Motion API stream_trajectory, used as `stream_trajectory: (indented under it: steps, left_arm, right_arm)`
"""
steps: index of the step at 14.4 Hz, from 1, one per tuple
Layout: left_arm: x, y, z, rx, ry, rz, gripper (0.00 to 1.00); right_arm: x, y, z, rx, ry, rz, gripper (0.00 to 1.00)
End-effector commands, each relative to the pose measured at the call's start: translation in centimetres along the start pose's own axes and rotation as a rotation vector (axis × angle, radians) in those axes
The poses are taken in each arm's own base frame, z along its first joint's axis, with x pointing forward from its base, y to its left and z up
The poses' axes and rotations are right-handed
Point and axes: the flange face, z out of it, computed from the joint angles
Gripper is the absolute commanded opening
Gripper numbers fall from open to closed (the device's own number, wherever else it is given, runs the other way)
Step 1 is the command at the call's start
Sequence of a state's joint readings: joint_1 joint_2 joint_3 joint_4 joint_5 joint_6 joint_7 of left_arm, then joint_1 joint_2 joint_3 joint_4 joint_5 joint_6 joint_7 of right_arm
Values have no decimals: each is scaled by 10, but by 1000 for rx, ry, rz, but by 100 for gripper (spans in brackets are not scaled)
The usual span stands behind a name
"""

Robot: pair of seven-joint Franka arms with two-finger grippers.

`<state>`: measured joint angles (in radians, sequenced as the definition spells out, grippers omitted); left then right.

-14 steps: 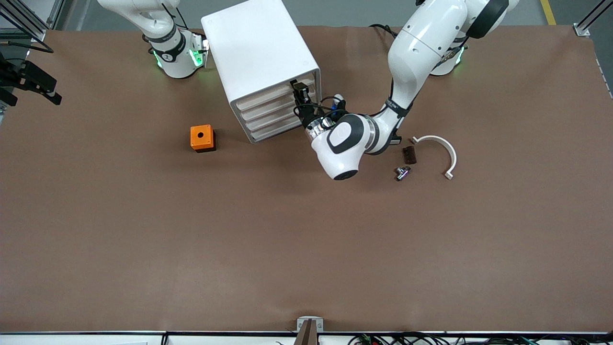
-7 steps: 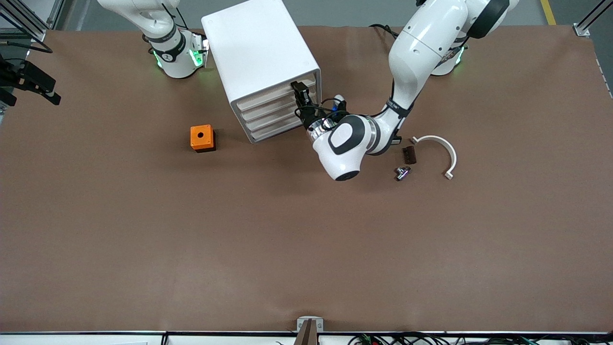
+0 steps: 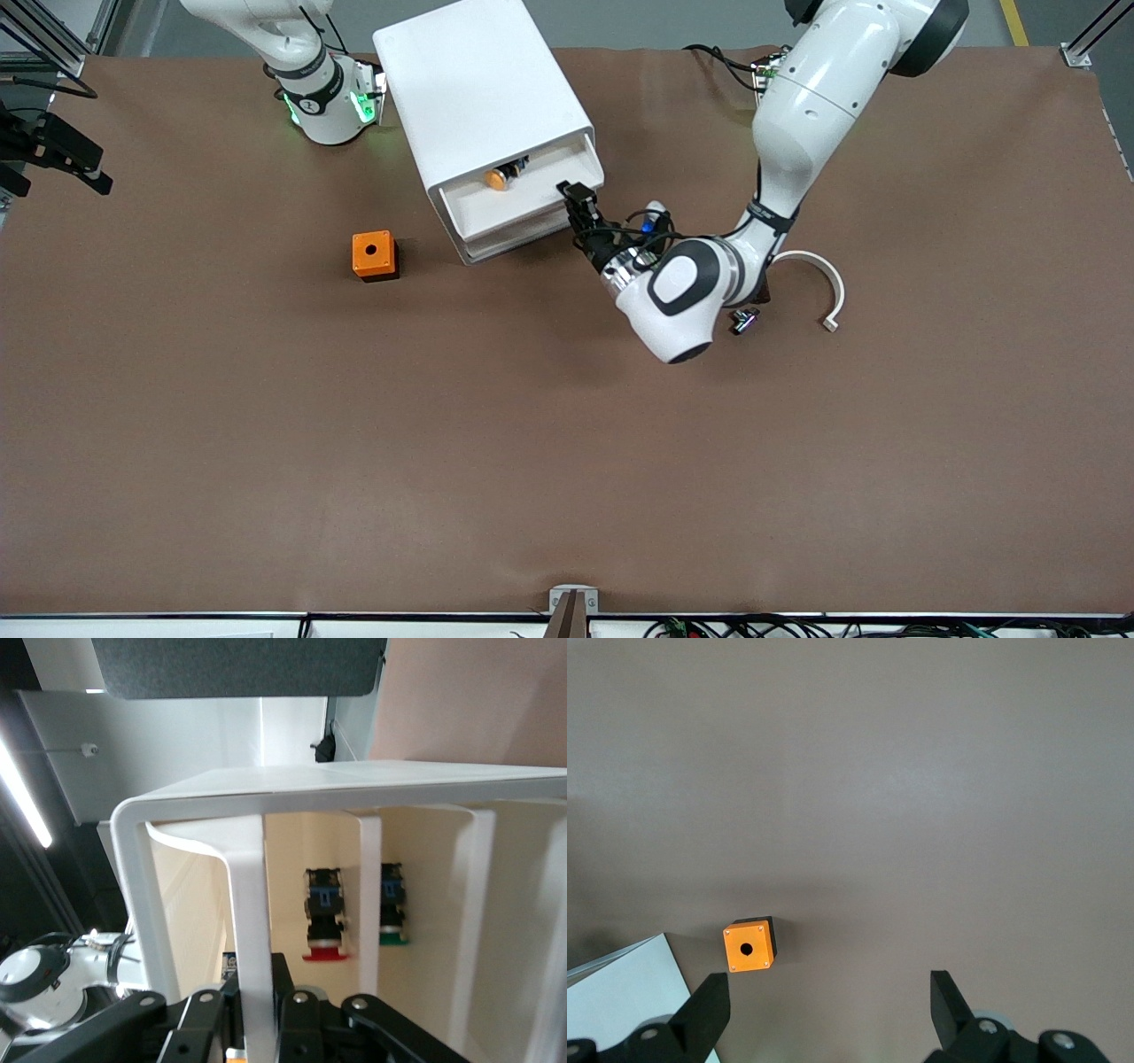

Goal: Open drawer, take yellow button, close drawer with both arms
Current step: 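Pull the drawer open with the left gripper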

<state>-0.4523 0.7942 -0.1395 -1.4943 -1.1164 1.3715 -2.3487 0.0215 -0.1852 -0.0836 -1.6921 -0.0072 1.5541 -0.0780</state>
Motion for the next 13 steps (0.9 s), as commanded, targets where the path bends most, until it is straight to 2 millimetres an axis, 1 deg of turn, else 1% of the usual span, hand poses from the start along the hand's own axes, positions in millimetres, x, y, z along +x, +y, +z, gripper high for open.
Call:
stream_trajectory:
  steps: [1, 6, 8, 10, 13]
  left_arm:
    - [4, -8, -28, -20, -45, 21, 8]
    - [11, -5, -54, -42, -84, 18, 10]
    - [13, -4, -58, -41, -88, 15, 12]
    - [18, -2, -69, -45, -106, 11, 12]
    - [20, -1, -76, -48, -116, 14, 13]
  right_arm:
    - [0, -2, -2, -8, 7, -9, 100]
    - [-1, 3, -2, -8, 7, 1, 100]
    - [0, 1, -1, -8, 6, -2, 100]
    - [-1, 0, -2, -8, 6, -5, 100]
    - [0, 0, -1, -8, 6, -5, 100]
